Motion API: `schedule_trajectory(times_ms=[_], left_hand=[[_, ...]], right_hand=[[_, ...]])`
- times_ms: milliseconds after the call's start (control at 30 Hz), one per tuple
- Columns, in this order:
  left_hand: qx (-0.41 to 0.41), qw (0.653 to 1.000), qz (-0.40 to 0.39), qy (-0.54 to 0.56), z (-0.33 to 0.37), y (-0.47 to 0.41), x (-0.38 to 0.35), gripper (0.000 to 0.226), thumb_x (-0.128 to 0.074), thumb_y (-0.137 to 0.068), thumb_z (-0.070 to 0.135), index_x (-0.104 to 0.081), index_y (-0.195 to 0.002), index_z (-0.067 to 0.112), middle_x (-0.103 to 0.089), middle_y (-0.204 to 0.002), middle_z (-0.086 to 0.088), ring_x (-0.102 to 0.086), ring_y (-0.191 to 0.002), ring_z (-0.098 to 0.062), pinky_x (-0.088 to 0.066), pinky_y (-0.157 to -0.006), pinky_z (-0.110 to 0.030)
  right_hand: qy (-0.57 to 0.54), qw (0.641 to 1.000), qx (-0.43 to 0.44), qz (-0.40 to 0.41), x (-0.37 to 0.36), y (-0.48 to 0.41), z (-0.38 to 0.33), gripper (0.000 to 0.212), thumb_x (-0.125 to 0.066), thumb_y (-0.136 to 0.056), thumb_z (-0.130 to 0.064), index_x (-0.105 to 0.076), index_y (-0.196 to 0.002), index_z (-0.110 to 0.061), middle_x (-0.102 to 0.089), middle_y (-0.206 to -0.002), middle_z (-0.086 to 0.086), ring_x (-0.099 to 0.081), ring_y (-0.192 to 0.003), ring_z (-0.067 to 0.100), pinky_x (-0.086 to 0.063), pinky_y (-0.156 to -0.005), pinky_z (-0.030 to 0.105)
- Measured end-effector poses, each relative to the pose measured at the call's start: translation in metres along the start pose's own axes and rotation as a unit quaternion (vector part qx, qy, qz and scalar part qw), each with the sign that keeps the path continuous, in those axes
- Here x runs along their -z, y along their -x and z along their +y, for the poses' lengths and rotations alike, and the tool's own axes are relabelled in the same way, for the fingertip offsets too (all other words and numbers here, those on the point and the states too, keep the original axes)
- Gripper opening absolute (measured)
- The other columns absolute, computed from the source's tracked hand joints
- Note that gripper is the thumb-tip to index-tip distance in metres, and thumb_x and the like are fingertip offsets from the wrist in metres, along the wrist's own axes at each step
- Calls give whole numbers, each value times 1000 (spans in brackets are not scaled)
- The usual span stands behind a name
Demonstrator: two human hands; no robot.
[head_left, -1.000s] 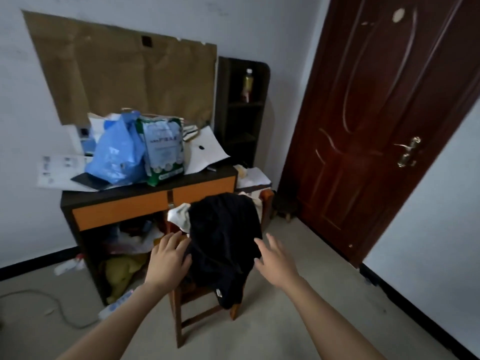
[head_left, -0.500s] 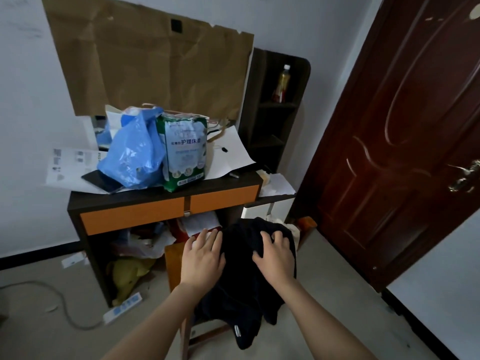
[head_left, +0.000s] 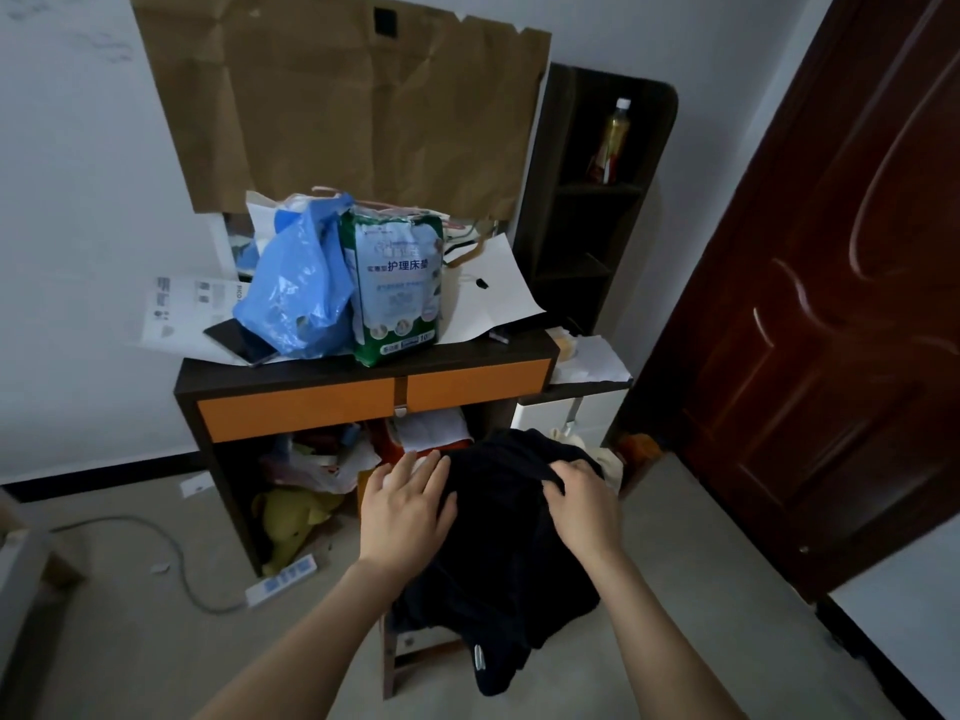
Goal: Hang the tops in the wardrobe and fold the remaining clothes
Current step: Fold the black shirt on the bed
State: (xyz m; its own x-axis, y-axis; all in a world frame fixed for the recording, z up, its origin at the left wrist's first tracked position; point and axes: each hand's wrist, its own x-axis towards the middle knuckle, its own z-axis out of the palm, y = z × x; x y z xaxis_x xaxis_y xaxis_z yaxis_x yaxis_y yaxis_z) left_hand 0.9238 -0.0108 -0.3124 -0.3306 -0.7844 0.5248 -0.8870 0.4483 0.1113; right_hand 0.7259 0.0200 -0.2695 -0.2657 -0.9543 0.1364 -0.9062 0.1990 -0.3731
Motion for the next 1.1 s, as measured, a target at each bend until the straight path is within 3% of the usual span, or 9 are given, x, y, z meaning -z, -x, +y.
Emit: schedule_trajectory(times_ms=[167, 300, 400, 567, 667, 833, 1100], left_hand=[[10, 1000, -22, -2, 3, 3, 1, 45, -41, -84, 37, -70, -107, 11, -71, -106, -2, -65, -101, -27, -51, -77, -40], [22, 999, -39, -7, 5, 2, 5, 43, -40, -85, 37, -72, -101, 13, -71, -103, 0, -66, -100, -26, -52, -76, -39], [27, 999, -28, -6, 8, 0, 7, 37, -41, -86, 34, -72, -91, 13, -72, -97, 1, -67, -96, -24, -52, -72, -37], [27, 999, -36, -15, 7, 0, 11, 35, -42, -81, 32, -72, -86, 15, -72, -98, 1, -67, -97, -25, -52, -74, -37], [28, 998, -44, -20, 7, 0, 11, 33, -44, -84, 34, -70, -79, 15, -72, -95, 2, -67, -96, -24, -51, -71, -35], [35, 997, -64, -29, 8, -1, 14, 39, -42, -83, 39, -72, -80, 15, -73, -95, 2, -68, -94, -23, -52, -71, -36], [34, 995, -81, -39, 9, 0, 16, 42, -40, -81, 40, -74, -80, 15, -73, -95, 0, -69, -91, -23, -53, -72, -36]], right_hand=[[-79, 995, -41, 51, 21, -3, -7, 19, -52, -93, -22, -63, -84, -9, -63, -82, 5, -55, -82, 20, -36, -64, 28], [-100, 992, -22, 77, 47, -13, -15, 29, -52, -93, -23, -46, -65, -21, -51, -64, -6, -56, -71, 24, -34, -59, 29], [-167, 982, -11, 85, 69, -20, -17, 19, -54, -92, -19, -60, -75, -15, -54, -65, -6, -56, -70, 22, -34, -54, 26], [-284, 942, 21, 176, 119, -48, -17, 13, -57, -89, -12, -69, -93, -8, -65, -82, 4, -62, -82, 26, -50, -72, 41], [-298, 938, 34, 171, 133, -61, -18, 13, -55, -90, -11, -67, -95, -10, -63, -83, -1, -62, -86, 23, -52, -78, 42], [-346, 918, 55, 187, 144, -64, -19, 13, -53, -92, -10, -63, -90, -18, -59, -80, -9, -60, -84, 15, -51, -77, 33], [-382, 879, 115, 261, 187, -64, -34, 12, -52, -94, -11, -59, -89, -19, -56, -75, -16, -54, -68, -5, -43, -65, 8]])
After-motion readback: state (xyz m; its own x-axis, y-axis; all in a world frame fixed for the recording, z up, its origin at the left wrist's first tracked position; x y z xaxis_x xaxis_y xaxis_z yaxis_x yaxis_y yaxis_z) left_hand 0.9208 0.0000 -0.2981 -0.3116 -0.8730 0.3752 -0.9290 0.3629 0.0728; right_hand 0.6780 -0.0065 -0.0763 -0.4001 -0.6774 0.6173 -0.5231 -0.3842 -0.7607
